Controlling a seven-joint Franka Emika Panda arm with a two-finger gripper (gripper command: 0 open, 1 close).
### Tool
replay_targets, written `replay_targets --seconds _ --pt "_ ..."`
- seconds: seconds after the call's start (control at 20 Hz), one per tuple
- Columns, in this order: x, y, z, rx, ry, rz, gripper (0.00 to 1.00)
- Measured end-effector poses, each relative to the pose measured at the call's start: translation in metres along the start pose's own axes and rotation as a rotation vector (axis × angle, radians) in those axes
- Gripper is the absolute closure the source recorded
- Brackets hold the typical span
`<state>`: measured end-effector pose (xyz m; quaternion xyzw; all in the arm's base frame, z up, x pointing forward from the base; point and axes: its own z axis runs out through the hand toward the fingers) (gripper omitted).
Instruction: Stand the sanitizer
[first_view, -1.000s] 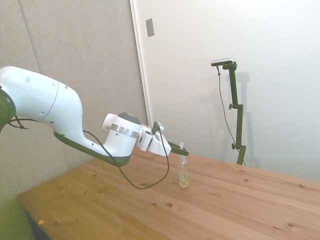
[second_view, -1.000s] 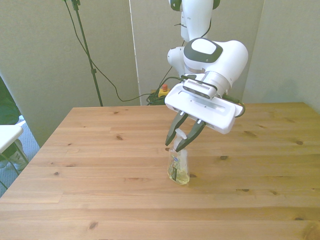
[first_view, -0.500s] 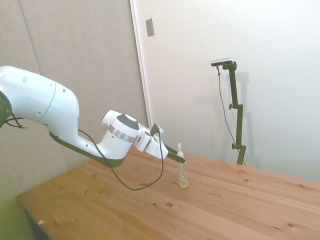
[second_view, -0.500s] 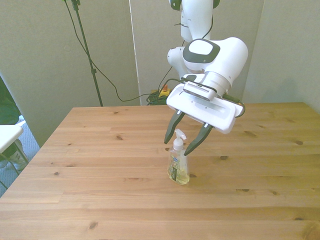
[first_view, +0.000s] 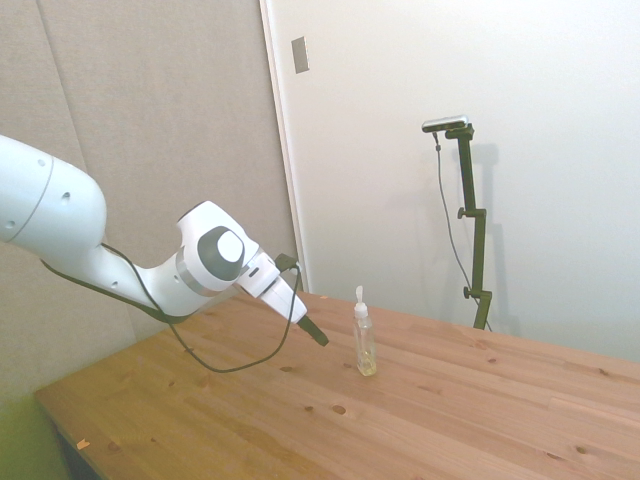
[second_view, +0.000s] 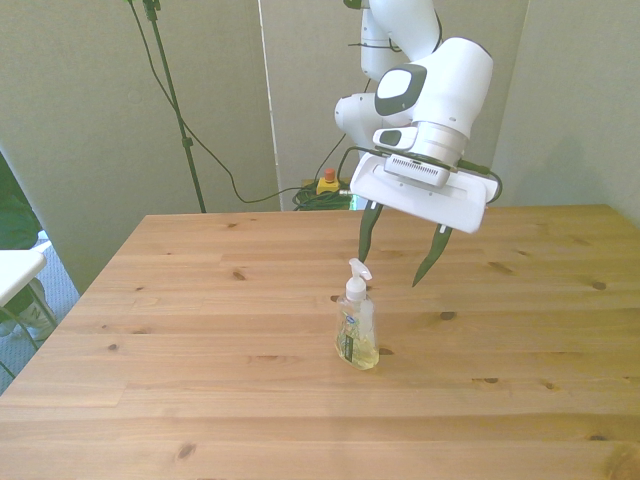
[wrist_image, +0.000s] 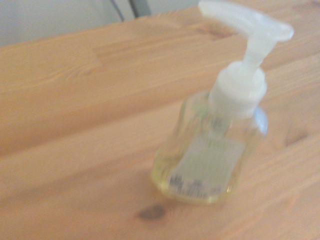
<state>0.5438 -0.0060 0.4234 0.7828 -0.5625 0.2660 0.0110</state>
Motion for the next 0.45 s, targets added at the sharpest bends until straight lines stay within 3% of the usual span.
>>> replay_targets --seconds 0.2,0.45 --pt "-0.018 0.018 -0.024 -0.095 -0.158 -0.109 0.00" --pt "-0.010 0.044 -0.062 -0.184 -0.345 -0.279 0.00"
